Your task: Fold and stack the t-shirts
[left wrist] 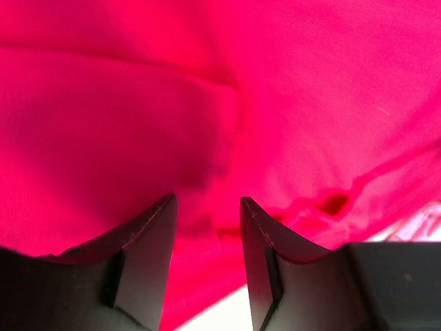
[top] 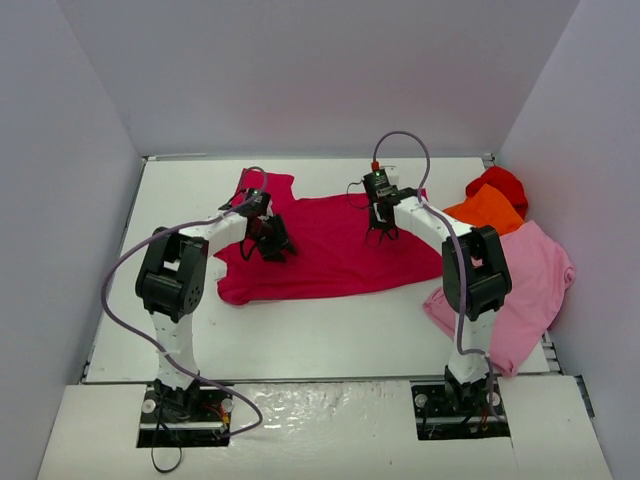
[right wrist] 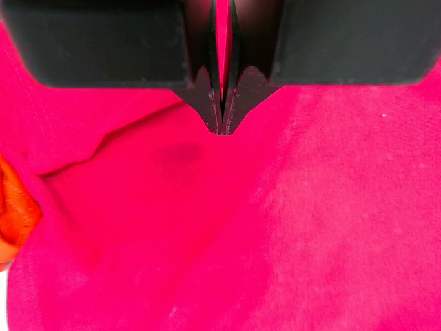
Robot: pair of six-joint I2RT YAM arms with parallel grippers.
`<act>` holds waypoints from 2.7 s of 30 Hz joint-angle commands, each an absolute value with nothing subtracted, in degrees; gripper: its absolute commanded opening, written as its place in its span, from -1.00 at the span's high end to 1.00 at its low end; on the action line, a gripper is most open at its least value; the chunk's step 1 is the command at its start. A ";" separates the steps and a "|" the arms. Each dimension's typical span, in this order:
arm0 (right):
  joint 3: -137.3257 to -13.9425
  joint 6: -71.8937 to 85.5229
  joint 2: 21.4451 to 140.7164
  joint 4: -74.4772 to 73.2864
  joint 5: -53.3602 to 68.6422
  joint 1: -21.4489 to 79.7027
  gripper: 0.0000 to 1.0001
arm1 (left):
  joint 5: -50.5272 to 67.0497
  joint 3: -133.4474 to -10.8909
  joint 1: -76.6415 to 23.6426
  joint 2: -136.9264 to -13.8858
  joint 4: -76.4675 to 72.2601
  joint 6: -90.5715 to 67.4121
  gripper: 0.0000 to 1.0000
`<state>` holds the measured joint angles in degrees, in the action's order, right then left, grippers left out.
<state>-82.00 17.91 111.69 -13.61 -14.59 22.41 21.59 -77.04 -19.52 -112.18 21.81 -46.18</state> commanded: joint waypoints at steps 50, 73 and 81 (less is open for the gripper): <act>-67.16 24.65 92.68 -16.65 -14.79 28.07 0.79 | 22.87 -68.63 3.03 -108.67 24.83 -36.18 0.23; -61.79 24.69 94.75 -13.27 -12.31 30.06 1.00 | 21.09 -74.27 2.28 -110.57 28.39 -34.98 0.23; -63.96 23.45 98.72 -13.59 -12.76 30.23 1.00 | 21.27 -74.19 2.20 -111.51 28.06 -35.16 0.23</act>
